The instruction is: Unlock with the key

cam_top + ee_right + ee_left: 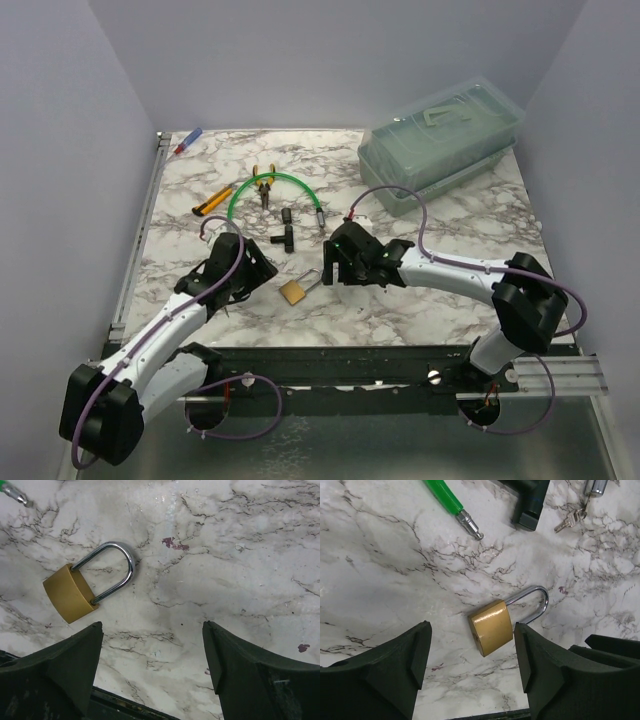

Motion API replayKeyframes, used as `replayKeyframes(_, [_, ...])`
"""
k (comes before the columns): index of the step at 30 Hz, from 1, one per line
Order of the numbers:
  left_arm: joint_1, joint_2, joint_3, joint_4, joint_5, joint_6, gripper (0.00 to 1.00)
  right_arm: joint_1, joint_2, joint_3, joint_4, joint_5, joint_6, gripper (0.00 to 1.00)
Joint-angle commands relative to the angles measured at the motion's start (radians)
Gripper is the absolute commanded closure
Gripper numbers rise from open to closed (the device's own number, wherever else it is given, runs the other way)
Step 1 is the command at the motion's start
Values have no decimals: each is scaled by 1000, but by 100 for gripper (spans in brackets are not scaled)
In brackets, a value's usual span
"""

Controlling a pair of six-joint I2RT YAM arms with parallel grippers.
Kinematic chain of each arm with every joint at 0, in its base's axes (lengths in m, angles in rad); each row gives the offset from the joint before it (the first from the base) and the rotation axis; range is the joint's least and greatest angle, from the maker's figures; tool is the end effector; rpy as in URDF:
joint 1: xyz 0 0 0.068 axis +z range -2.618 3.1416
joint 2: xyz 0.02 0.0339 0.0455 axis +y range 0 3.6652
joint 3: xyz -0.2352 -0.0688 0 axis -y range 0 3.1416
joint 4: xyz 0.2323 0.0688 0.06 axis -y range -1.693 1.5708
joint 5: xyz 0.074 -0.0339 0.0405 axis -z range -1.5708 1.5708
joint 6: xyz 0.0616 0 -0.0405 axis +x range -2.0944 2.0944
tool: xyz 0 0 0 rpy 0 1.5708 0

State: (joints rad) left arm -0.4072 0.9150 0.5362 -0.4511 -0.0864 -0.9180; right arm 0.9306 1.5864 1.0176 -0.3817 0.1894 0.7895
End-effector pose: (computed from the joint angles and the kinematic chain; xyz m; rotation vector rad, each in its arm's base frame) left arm 0.1912 -0.0767 0.1699 -0.6614 2.3697 -0.5039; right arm 0.2064 0.2576 0.1647 -0.1027 2.5586 0.4631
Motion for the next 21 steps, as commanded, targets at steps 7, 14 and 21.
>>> replayKeyframes(7, [-51,125,-56,194,176,66,30,9,20,-29,19,56,32,15])
replayKeyframes(14, [-105,253,-4,219,183,49,31,8,-29,-75,-16,122,52,15])
replayKeyframes(21, [-192,363,113,83,97,-26,29,8,-79,-120,-42,145,71,15])
